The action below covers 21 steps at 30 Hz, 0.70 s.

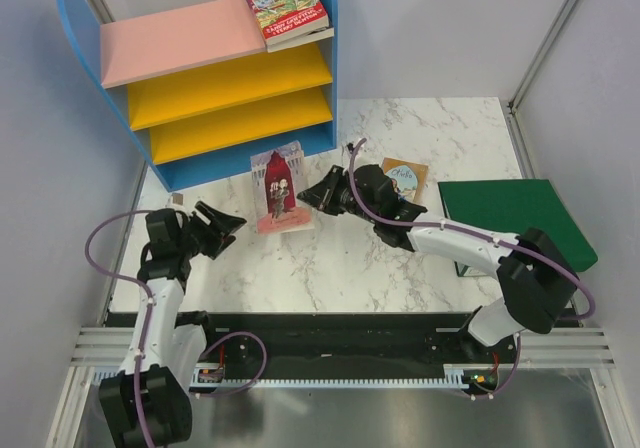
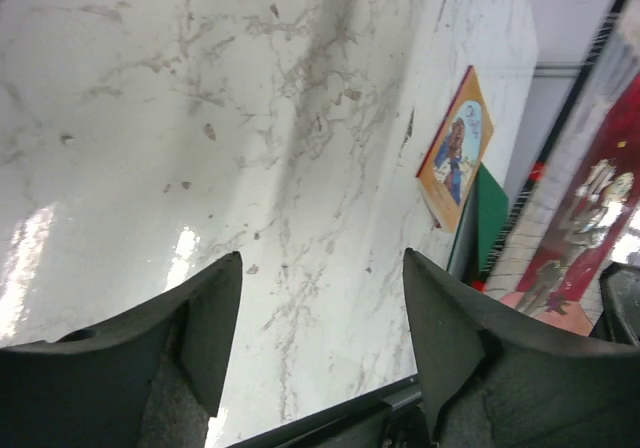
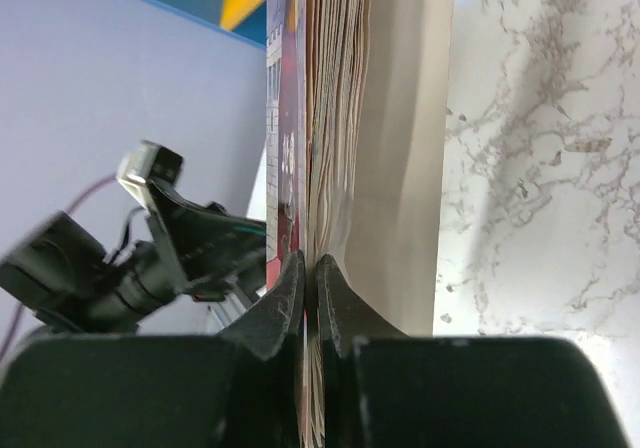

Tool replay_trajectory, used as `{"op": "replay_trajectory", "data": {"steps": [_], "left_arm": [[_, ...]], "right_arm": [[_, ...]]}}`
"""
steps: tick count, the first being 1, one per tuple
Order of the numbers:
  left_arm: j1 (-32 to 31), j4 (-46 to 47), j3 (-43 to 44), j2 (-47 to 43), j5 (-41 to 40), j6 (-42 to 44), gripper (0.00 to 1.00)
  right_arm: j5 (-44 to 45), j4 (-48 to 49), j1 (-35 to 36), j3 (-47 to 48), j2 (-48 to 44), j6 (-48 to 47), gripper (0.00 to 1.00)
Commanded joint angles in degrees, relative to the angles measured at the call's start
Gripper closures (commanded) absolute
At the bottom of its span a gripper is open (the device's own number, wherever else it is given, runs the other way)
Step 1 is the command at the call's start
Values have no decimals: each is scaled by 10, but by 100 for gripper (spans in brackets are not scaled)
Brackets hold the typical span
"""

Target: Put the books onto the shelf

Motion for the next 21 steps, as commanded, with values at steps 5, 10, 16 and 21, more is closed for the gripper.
{"op": "replay_trajectory", "data": {"steps": [5,10,16,21], "left_arm": [[-110,158,-19,-62,-38,-129,32],[-162,157,-4,-71,-79,-154,32],[-173,169,2,-48,-74,-155,34],[-173,131,17,-59,-107,-145,35]], "right_arm": [[42,27,1,-1,-27,44,100],[43,29,-3,-4,-24,45,100],[43,40,-13,-11,-26,52,100],[43,30,-38,-9,-40,52,100]]}}
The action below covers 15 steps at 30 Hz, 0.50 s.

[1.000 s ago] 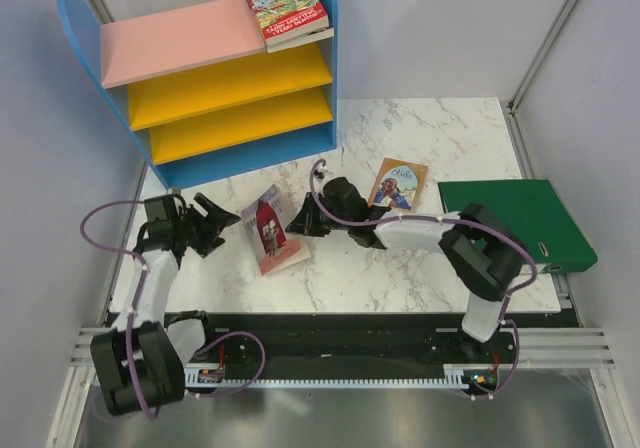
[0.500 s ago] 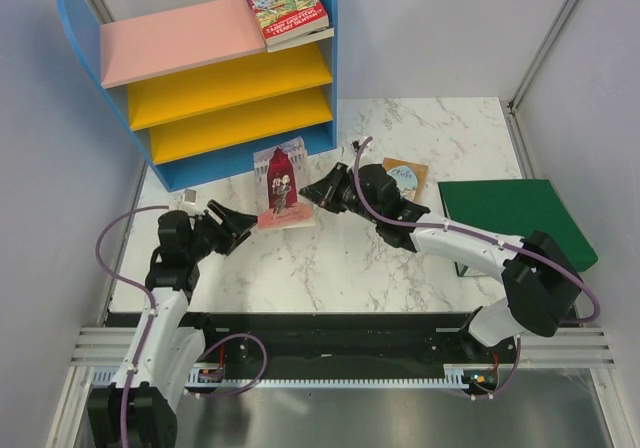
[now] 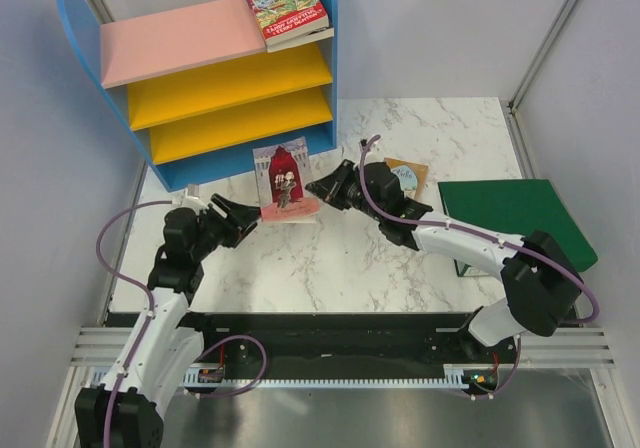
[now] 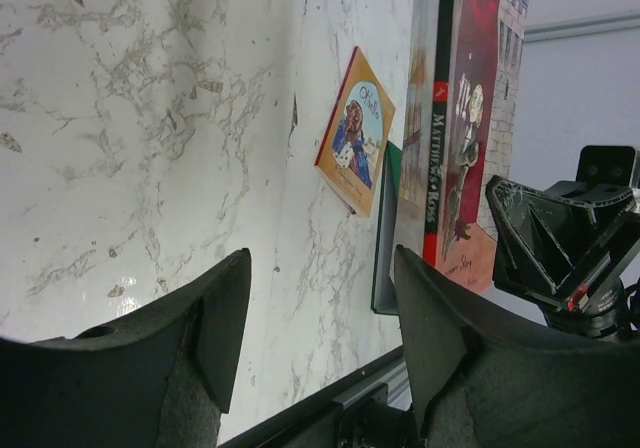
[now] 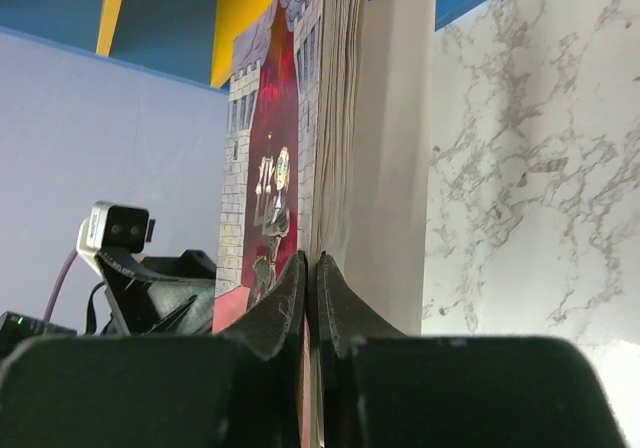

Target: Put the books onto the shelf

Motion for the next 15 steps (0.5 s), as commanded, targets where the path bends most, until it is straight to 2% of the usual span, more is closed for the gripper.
{"op": "replay_trajectory", "data": {"steps": [1,8,15], "left_arm": [[-3,-3,41,-2,-27,-2,34],[-3,27,34,15,-16,-24,31],[-16,151,6,44,26,-45,28]], "right_arm": [[-3,22,-27,3,-21,6,100],[-8,16,-45,12,-30,3,100],[-21,33,-47,8,-24,15,100]]}}
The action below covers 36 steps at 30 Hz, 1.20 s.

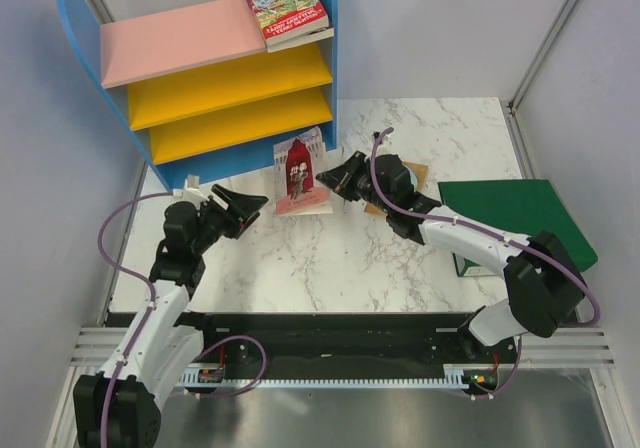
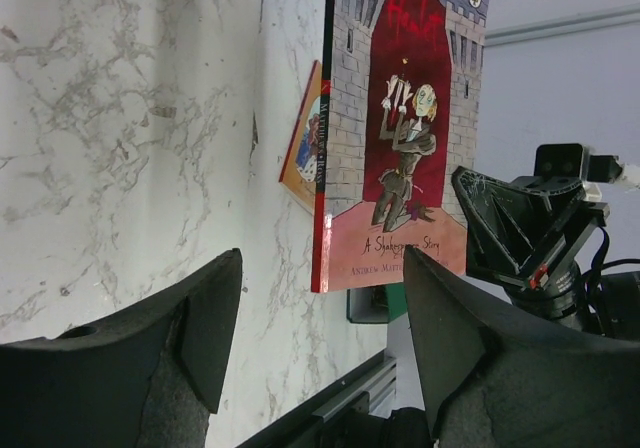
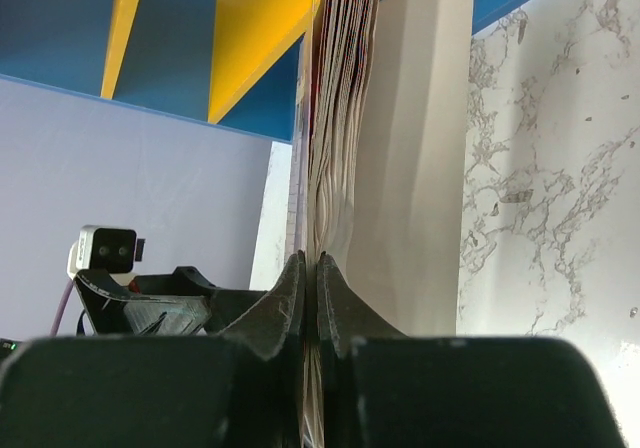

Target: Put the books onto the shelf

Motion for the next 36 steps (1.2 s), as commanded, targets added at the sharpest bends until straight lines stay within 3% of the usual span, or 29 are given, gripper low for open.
{"op": "replay_trajectory", "data": {"steps": [1,11,18,28,33,36], "left_arm": [[-15,121,-16,19,28,-31,28],[-76,163,-7,55,-3,-31,32],[-97,172,-18,40,-20,-44,48],[-121,174,-41,13,-38,-58,59],[-121,190,-53,21,-43,-64,83],[-122,194,-50,27,-50,-63,92]], "right_arm": [[-14,36,-1,10,-15,14,100],[-21,49,-2,12,-11,21,100],[-20,49,-7,13,-10,22,100],[-27,62,-12,9,-6,33,100],[-31,64,-12,6,-3,36,100],[-32,66,-12,2,-6,36,100]]}}
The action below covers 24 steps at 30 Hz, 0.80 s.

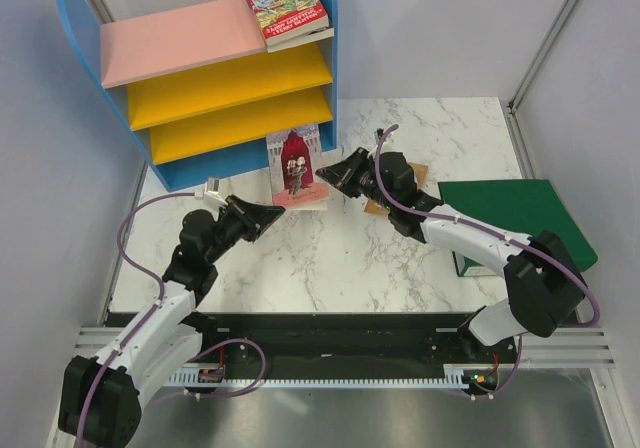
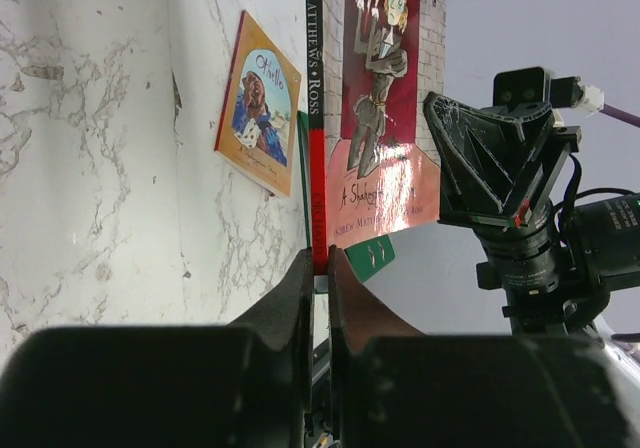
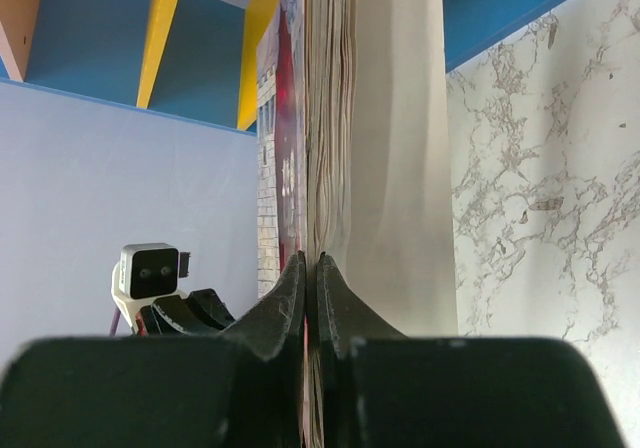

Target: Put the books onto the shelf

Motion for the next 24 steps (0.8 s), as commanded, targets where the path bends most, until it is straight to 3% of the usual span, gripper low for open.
{"op": "replay_trajectory", "data": {"steps": [1,3,9,10,11,12,15,20,24], "left_arm": [[-3,38,0,6,-18,-8,94],[-3,37,5,7,-21,-7,98],[-4,28,18,4,-25,3,98],[-3,28,19,6,-24,4,95],[-3,24,22,7,-23,3,79],[-3,21,24,11,-24,2,70],[-3,20,29,19,-22,3,56],[-4,28,41,41,-20,6,56],[-3,42,48,57,-19,6,68]], "right_arm": [[-6,42,-2,0,-7,8,100],[-6,39,-2,-2,-8,5,99],[-11,47,-3,-16,-12,7,98],[-12,50,-3,-19,-12,8,98],[-17,54,-3,-22,-12,8,99],[-17,56,-3,-24,-12,11,99],[-23,65,-3,-29,-13,14,99],[-27,70,-3,-30,-10,15,99],[-32,75,-3,-30,-7,18,99]]}}
